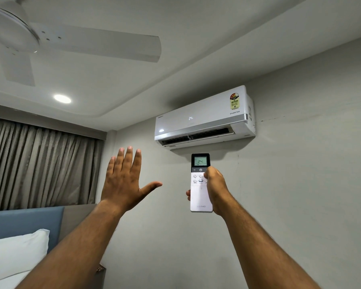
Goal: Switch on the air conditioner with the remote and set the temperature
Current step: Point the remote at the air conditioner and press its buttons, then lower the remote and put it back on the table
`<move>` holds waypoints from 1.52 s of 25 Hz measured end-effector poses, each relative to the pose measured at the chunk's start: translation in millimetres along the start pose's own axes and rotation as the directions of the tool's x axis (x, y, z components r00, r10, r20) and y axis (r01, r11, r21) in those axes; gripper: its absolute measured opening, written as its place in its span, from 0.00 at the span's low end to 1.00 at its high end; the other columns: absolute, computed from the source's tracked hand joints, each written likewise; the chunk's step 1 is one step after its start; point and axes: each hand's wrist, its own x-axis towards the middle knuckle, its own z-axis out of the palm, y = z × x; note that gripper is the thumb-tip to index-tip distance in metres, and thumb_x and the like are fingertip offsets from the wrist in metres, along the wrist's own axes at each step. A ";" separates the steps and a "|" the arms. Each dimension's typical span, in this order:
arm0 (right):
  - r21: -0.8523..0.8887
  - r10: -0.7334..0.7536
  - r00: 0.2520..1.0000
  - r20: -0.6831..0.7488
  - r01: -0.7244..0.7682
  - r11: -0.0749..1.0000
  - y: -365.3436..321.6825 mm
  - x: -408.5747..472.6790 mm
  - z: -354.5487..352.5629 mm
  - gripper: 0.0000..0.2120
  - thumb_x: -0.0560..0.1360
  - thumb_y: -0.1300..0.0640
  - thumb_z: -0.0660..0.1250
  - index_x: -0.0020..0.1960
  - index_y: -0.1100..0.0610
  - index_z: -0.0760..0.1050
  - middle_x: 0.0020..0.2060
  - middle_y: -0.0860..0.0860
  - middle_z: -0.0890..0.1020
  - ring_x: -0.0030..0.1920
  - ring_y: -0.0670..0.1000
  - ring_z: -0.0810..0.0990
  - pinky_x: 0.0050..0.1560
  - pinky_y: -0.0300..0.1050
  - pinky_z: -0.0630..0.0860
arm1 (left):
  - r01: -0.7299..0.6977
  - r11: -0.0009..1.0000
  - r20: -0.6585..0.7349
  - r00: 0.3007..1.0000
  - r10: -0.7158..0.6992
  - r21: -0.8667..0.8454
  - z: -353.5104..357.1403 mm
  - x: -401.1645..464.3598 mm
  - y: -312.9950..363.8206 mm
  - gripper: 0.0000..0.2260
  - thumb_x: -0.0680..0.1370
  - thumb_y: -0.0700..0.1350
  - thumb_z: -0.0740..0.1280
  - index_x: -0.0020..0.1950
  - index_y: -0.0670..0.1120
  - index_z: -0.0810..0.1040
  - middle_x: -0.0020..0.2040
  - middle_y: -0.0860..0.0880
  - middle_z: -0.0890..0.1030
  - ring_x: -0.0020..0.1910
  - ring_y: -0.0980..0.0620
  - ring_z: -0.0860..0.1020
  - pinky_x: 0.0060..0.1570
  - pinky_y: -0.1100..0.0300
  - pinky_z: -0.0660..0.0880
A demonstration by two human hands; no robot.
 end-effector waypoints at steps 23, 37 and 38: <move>0.005 0.230 0.881 0.413 -0.254 0.967 118.7 -82.4 259.8 0.10 0.77 0.57 0.55 0.44 0.55 0.74 0.35 0.54 0.81 0.30 0.52 0.75 0.33 0.40 0.68 | 0.822 0.228 0.610 0.547 -0.573 -0.522 -95.1 -145.9 -112.2 0.07 0.80 0.44 0.65 0.48 0.46 0.83 0.40 0.47 0.85 0.33 0.53 0.81 0.31 0.60 0.78; -0.246 0.361 0.659 0.660 -0.265 0.932 262.2 -208.5 360.5 0.13 0.75 0.63 0.56 0.48 0.70 0.75 0.47 0.67 0.82 0.40 0.54 0.74 0.42 0.48 0.68 | 0.976 0.054 0.536 0.163 -0.828 -0.213 -136.1 -327.7 -212.7 0.06 0.80 0.44 0.65 0.50 0.44 0.80 0.44 0.48 0.85 0.33 0.54 0.83 0.33 0.57 0.79; -0.266 0.383 0.642 0.664 -0.275 0.924 278.8 -217.3 359.3 0.14 0.74 0.64 0.56 0.50 0.71 0.75 0.51 0.68 0.82 0.40 0.54 0.74 0.43 0.48 0.69 | 0.980 0.035 0.540 0.138 -0.830 -0.196 -133.0 -344.0 -213.0 0.06 0.80 0.43 0.65 0.50 0.45 0.81 0.44 0.49 0.85 0.32 0.55 0.83 0.32 0.58 0.79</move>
